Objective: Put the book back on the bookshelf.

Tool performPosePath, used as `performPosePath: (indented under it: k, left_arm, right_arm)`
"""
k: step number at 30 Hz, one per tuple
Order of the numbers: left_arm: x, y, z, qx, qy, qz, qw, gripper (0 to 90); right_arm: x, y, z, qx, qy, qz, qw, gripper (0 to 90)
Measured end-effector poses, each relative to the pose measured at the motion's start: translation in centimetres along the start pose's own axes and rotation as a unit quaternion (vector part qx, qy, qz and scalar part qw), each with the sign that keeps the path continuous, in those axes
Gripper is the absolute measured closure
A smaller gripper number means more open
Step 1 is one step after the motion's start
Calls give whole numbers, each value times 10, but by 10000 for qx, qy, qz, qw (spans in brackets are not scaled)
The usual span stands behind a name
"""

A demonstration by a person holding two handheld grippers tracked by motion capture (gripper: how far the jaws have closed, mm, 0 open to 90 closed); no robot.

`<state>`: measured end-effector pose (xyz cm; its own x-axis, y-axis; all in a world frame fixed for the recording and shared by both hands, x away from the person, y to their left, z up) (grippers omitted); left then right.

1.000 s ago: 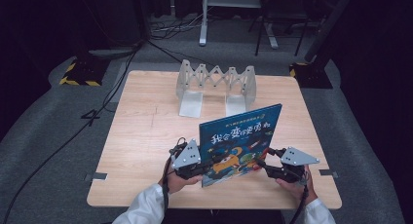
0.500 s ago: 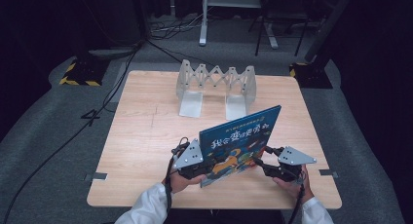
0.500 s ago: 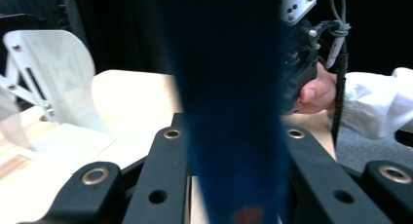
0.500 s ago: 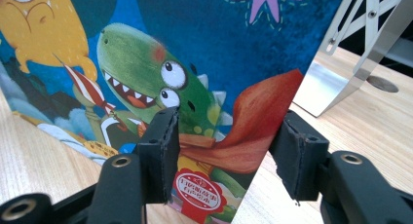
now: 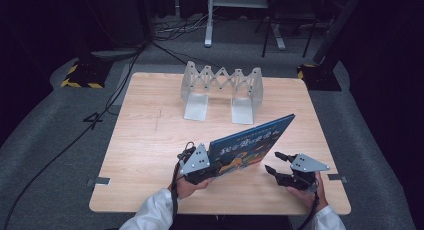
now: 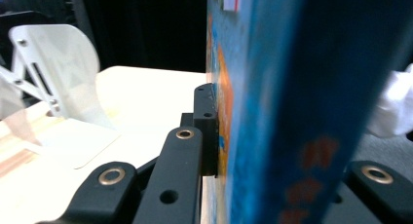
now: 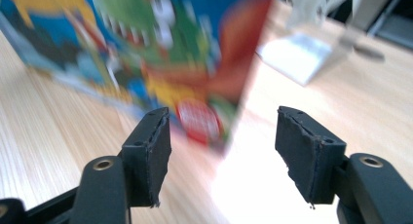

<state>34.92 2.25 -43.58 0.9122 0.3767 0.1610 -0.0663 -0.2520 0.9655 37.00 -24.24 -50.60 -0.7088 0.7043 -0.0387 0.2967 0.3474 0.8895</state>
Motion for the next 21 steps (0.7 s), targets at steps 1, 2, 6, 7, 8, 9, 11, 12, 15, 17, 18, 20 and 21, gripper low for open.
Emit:
performPosePath:
  k: [1, 2, 6, 7, 8, 9, 11, 12, 15, 17, 18, 20, 21]
  left_arm:
    - [2, 0, -1, 0, 49, 8, 10000, 827]
    - [4, 1, -2, 12, 86, -28, 10000, 828]
    - [14, 4, -8, 45, 375, -6, 9993, 828]
    - [17, 5, -9, 48, 471, 40, 9989, 828]
    - [20, 6, -11, 102, 560, 21, 9984, 828]
    - [21, 6, -13, 94, 599, 54, 9981, 828]
    - [24, 9, -17, 178, 716, 156, 9972, 828]
    - [25, 9, -18, 176, 758, 181, 9968, 828]
    - [30, 11, -23, 270, 971, 264, 9946, 829]
    - [34, 12, -27, 317, 1086, 268, 9932, 829]
    - [36, 13, -28, 333, 1131, 289, 9926, 829]
    - [39, 14, -30, 402, 1220, 333, 9912, 829]
    - [42, 14, -31, 458, 1279, 363, 9901, 829]
  right_arm:
    - [-3, -5, -2, 78, -10, 41, 10000, 377]
    - [-6, -8, -4, 110, -15, 112, 9999, 377]
    - [-17, -17, -11, 155, 45, 419, 9990, 378]
    - [-20, -18, -12, 195, 15, 420, 9989, 377]
    - [-21, -19, -12, 177, 1, 439, 9989, 377]
    - [-22, -19, -12, 167, 21, 501, 9986, 378]
    - [-23, -18, -12, 69, -8, 546, 9985, 378]
    - [-23, -18, -12, 25, -32, 568, 9984, 381]
    - [-21, -19, -9, 52, -7, 531, 9986, 381]
    - [-19, -20, -8, 100, 15, 484, 9988, 381]
    - [-19, -21, -6, 125, 1, 456, 9989, 381]
    - [-19, -21, -6, 142, 9, 484, 9987, 381]
    - [-19, -21, -6, 139, 17, 484, 9987, 381]
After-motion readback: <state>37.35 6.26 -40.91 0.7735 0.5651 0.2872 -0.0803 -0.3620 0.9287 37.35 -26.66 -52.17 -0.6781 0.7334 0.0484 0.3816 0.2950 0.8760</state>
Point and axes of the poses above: each handheld gripper's, and its own axes: z roughly forward along the jaws, y roughly out of its top, x roughly to its left, the point moved 6 cm from there along z, roughly forward along the jaws, and after that the axes turned 6 degrees about z, right-handed, at the moved point
